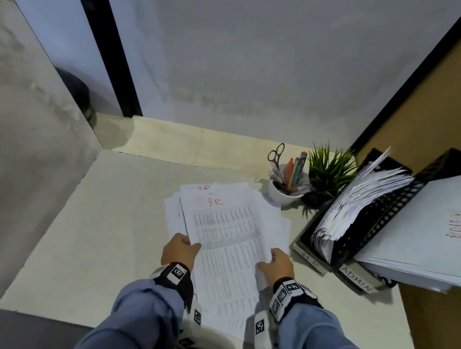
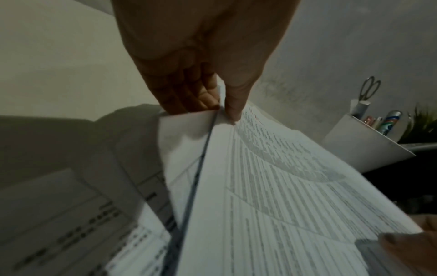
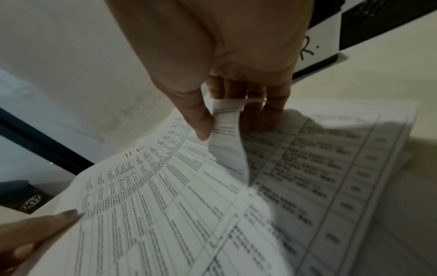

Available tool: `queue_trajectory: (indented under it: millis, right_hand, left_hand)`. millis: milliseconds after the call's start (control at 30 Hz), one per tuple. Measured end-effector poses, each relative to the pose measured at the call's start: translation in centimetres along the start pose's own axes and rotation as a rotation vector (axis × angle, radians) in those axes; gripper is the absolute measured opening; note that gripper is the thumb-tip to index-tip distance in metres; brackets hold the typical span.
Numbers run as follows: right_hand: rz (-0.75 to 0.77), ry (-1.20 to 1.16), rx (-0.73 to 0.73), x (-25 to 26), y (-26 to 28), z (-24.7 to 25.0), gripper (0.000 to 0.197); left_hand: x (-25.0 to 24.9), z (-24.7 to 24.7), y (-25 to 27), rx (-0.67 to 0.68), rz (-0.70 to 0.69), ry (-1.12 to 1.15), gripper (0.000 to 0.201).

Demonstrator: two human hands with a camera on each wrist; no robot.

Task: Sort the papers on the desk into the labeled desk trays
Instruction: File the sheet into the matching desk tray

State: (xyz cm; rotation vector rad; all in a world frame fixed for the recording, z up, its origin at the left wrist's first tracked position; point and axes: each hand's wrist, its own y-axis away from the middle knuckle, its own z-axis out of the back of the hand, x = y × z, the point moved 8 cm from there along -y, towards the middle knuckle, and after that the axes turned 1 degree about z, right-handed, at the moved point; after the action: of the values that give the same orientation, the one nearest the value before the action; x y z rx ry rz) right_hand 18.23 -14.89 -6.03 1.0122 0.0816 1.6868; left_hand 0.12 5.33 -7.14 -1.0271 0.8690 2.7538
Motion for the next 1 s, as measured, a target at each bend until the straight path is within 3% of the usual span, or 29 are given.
queue_trajectory:
  millis: [133, 300, 367, 467, 567, 700, 767, 867, 933, 1000]
  right_hand:
    - [-0.031, -0.201, 0.070, -0.7, 0.4, -1.0, 0.018]
    - [-0.115, -0.494, 0.189, -1.4, 1.6, -1.0, 0.015]
    - [-0.155, -0.559, 0.240, -1.7, 1.6, -1.1, 0.023]
    - [-0.159, -0.582, 0.268, -2.0, 1.5, -1.2, 0.028]
    - [-0.091, -0.554, 0.223, -0.6, 1.8, 0.2, 0.034]
    - [0.020, -0.775, 0.101, 1.5, 2.5, 2.8, 0.044]
    - [0.013, -0.924, 0.054, 1.7, 1.9, 3.3, 0.043]
    - [-0.120, -1.147, 0.057, 1.1, 1.2, 2.6, 0.017]
    - [-0.158, -1.112, 0.089, 0.4, 1.4, 1.4, 0.026]
    - [-0.144, -1.048, 0.083, -0.3, 1.7, 0.7, 0.034]
  left_hand:
    - [-0.5, 0.9, -0.1, -0.041, -0.101, 0.085, 0.010]
    - [0.3, -0.1, -1.0, 0.105, -0.060, 0.509, 0.055]
    - [-0.1, -0.2, -1.6, 0.162, -0.070, 0.620, 0.054]
    - [-0.7, 0.0, -2.2, 0.208, -0.058, 0.700, 0.036]
    - [-1.2, 0.5, -2.2, 0.185, -0.077, 0.671, 0.023]
    - [-1.6, 0.4, -1.6, 0.221, -0.155, 0.556, 0.041]
    - [-2.0, 0.1, -1.4, 0.267, -0.146, 0.565, 0.043]
    - [-2.8, -0.3, -0.8, 0.325, -0.120, 0.530, 0.047]
    - [-3.1, -0.3, -0.4, 0.304, -0.106, 0.509, 0.052]
    - [-2.3, 0.2, -1.2, 0.202, -0.056, 0.480, 0.052]
